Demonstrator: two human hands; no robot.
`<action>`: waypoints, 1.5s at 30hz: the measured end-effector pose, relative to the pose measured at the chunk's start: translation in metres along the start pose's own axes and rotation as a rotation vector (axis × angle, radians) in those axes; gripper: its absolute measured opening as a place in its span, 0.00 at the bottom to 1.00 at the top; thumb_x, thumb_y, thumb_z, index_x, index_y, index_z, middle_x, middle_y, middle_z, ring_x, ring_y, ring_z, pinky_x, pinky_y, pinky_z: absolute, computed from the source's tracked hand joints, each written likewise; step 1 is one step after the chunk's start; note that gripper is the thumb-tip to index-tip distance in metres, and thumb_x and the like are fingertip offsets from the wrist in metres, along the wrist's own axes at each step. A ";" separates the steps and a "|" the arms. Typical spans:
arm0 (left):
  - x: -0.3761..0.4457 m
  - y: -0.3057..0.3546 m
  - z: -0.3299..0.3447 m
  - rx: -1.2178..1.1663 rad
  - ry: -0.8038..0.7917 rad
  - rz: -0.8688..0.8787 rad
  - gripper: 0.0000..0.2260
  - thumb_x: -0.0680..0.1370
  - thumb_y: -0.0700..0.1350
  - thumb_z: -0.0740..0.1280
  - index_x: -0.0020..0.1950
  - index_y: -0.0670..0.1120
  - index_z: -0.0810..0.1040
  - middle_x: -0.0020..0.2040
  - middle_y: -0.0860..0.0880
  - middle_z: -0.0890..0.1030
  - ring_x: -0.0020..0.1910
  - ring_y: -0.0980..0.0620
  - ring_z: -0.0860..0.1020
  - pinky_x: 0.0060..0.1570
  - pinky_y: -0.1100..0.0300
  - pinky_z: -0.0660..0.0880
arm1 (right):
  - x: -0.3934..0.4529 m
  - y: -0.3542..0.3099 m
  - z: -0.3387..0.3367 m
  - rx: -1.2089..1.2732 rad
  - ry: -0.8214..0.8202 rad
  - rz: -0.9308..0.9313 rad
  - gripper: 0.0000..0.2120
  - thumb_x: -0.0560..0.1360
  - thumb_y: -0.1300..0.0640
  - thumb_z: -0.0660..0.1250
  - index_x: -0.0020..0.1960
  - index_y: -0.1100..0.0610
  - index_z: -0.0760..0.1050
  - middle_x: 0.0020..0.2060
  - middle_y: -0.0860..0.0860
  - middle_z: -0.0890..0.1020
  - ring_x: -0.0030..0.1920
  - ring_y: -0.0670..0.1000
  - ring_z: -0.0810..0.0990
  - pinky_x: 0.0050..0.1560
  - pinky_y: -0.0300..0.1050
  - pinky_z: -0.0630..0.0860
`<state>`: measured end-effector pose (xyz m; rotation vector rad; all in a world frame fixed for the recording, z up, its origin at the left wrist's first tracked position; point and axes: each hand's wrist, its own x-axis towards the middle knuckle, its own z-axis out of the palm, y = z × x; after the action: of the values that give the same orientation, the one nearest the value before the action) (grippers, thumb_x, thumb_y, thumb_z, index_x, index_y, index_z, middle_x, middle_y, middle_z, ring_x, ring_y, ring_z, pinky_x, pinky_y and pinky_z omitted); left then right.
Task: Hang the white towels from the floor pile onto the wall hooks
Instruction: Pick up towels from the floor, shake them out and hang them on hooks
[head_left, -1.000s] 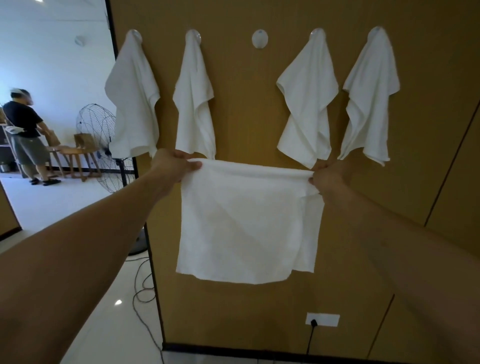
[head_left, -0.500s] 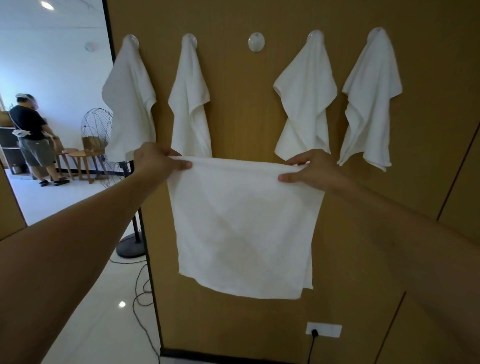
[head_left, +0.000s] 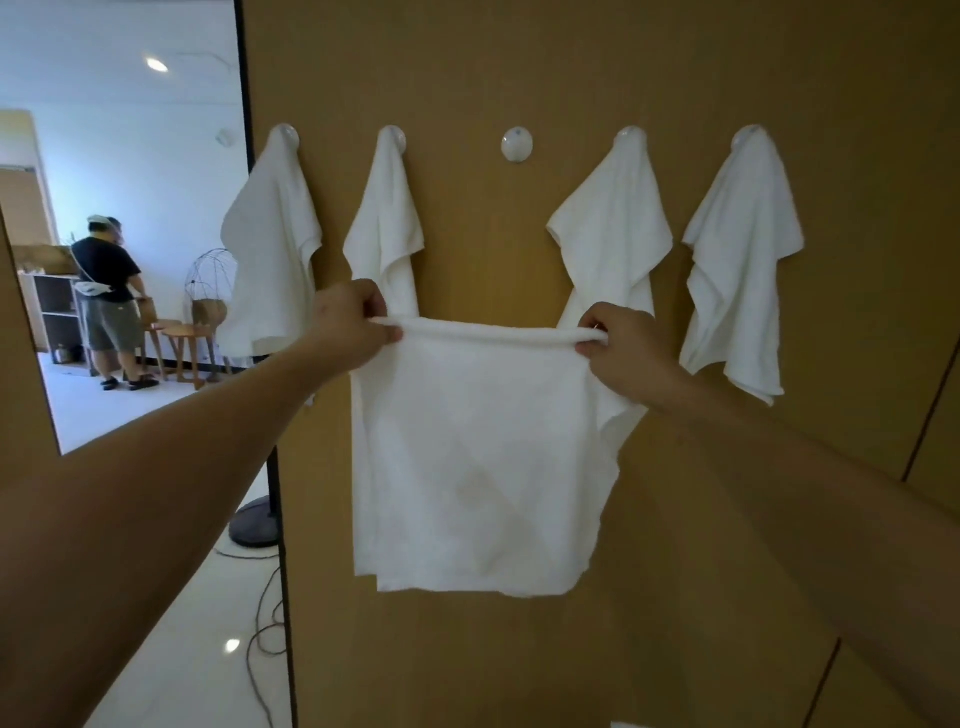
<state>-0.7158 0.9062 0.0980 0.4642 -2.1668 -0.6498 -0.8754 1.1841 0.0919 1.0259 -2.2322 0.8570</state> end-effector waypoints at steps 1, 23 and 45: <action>0.005 0.003 -0.002 0.000 0.010 0.038 0.09 0.71 0.40 0.75 0.40 0.46 0.74 0.41 0.50 0.76 0.45 0.50 0.75 0.40 0.61 0.71 | 0.007 -0.003 -0.003 0.001 0.000 -0.014 0.04 0.76 0.60 0.67 0.49 0.59 0.78 0.41 0.52 0.81 0.40 0.50 0.78 0.37 0.41 0.73; 0.269 0.058 0.007 0.710 0.224 0.829 0.25 0.77 0.38 0.57 0.73 0.55 0.66 0.58 0.46 0.66 0.52 0.45 0.68 0.43 0.51 0.69 | 0.262 -0.018 -0.005 -0.715 0.262 -0.235 0.26 0.78 0.58 0.54 0.71 0.37 0.62 0.44 0.51 0.69 0.40 0.56 0.74 0.39 0.47 0.67; 0.328 0.090 0.134 0.198 0.038 0.636 0.09 0.78 0.50 0.61 0.53 0.46 0.72 0.56 0.45 0.72 0.53 0.45 0.72 0.44 0.58 0.68 | 0.330 -0.005 0.058 0.457 0.149 0.196 0.11 0.76 0.61 0.63 0.38 0.54 0.81 0.35 0.52 0.83 0.42 0.56 0.82 0.44 0.52 0.80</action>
<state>-1.0296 0.8462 0.2750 -0.1230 -2.1796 -0.0739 -1.0712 0.9880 0.2808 0.9054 -2.0795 1.5289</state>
